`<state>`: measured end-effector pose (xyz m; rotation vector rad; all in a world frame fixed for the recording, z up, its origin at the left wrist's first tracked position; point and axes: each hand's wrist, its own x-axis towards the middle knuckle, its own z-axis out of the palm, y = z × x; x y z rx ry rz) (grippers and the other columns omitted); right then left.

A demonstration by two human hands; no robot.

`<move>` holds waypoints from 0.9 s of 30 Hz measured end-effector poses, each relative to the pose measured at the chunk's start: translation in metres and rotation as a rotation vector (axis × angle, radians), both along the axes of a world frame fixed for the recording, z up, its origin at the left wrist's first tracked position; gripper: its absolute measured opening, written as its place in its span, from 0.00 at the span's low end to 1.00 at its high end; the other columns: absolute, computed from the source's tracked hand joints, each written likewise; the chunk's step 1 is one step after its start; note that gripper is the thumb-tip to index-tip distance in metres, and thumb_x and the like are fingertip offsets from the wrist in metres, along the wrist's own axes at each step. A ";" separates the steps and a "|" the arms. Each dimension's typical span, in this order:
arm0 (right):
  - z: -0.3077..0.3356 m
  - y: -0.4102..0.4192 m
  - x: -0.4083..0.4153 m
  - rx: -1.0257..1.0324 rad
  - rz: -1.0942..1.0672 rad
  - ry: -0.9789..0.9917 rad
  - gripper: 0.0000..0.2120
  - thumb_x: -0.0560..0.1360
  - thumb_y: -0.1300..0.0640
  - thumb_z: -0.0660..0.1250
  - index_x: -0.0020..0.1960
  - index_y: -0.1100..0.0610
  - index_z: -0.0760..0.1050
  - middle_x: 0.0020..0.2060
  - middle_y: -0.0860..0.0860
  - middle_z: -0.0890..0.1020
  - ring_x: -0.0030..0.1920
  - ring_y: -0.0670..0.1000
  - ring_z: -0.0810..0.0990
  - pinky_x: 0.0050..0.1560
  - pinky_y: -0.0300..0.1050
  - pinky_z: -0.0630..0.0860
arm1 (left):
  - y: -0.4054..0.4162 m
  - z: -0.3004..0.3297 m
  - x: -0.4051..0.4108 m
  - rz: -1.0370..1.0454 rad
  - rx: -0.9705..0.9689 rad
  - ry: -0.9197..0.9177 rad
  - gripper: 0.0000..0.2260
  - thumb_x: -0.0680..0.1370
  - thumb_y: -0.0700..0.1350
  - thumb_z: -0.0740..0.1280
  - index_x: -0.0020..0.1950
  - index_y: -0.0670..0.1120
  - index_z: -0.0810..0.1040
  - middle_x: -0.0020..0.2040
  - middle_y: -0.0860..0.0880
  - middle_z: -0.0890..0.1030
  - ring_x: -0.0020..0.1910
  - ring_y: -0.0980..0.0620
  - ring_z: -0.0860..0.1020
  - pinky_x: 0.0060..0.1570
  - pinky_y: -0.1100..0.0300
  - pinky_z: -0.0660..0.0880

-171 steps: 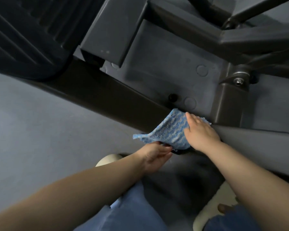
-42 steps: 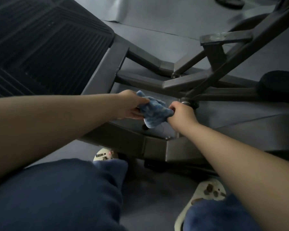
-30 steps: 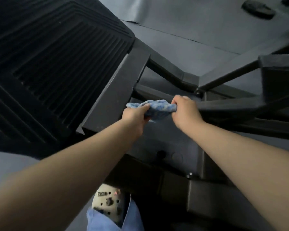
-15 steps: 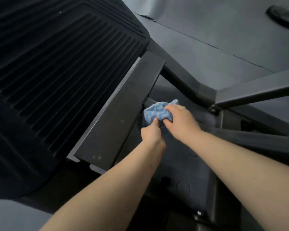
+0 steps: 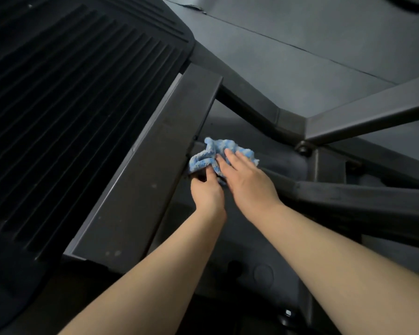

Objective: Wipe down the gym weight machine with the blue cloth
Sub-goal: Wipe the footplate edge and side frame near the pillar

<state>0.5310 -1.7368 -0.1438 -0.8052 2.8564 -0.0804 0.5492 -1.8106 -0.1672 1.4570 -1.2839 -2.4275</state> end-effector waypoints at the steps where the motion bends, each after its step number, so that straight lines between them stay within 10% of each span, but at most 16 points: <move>1: -0.002 0.007 0.003 -0.042 0.007 0.060 0.27 0.76 0.66 0.64 0.73 0.58 0.64 0.72 0.60 0.65 0.71 0.61 0.65 0.68 0.51 0.65 | 0.006 -0.002 0.001 -0.006 0.001 0.020 0.09 0.80 0.44 0.61 0.59 0.44 0.71 0.60 0.44 0.78 0.57 0.48 0.77 0.62 0.53 0.73; 6: -0.009 0.054 0.011 0.020 -0.070 0.177 0.23 0.58 0.67 0.78 0.53 0.63 0.82 0.48 0.61 0.83 0.45 0.62 0.84 0.36 0.53 0.80 | 0.050 -0.009 0.004 -0.064 0.039 0.041 0.17 0.79 0.42 0.64 0.67 0.42 0.69 0.62 0.44 0.77 0.59 0.47 0.77 0.63 0.49 0.72; 15: 0.017 0.139 0.023 0.375 -0.065 0.316 0.21 0.69 0.58 0.51 0.44 0.59 0.83 0.39 0.54 0.83 0.41 0.57 0.82 0.55 0.52 0.76 | 0.137 0.008 0.005 -0.193 0.415 -0.010 0.16 0.80 0.38 0.61 0.68 0.39 0.68 0.59 0.39 0.78 0.44 0.45 0.80 0.40 0.57 0.80; 23: 0.000 0.113 0.021 0.267 -0.145 0.306 0.20 0.65 0.58 0.52 0.38 0.59 0.83 0.35 0.52 0.83 0.36 0.54 0.82 0.37 0.41 0.77 | 0.114 0.005 0.002 -0.115 0.467 0.026 0.10 0.79 0.35 0.61 0.61 0.38 0.72 0.41 0.42 0.80 0.27 0.53 0.79 0.35 0.59 0.78; 27: -0.007 0.110 0.017 0.201 -0.121 0.323 0.20 0.65 0.58 0.52 0.38 0.57 0.83 0.32 0.49 0.81 0.35 0.52 0.80 0.37 0.40 0.75 | 0.102 0.000 0.002 -0.096 0.400 0.027 0.09 0.78 0.36 0.63 0.57 0.43 0.69 0.42 0.44 0.77 0.37 0.50 0.77 0.40 0.60 0.77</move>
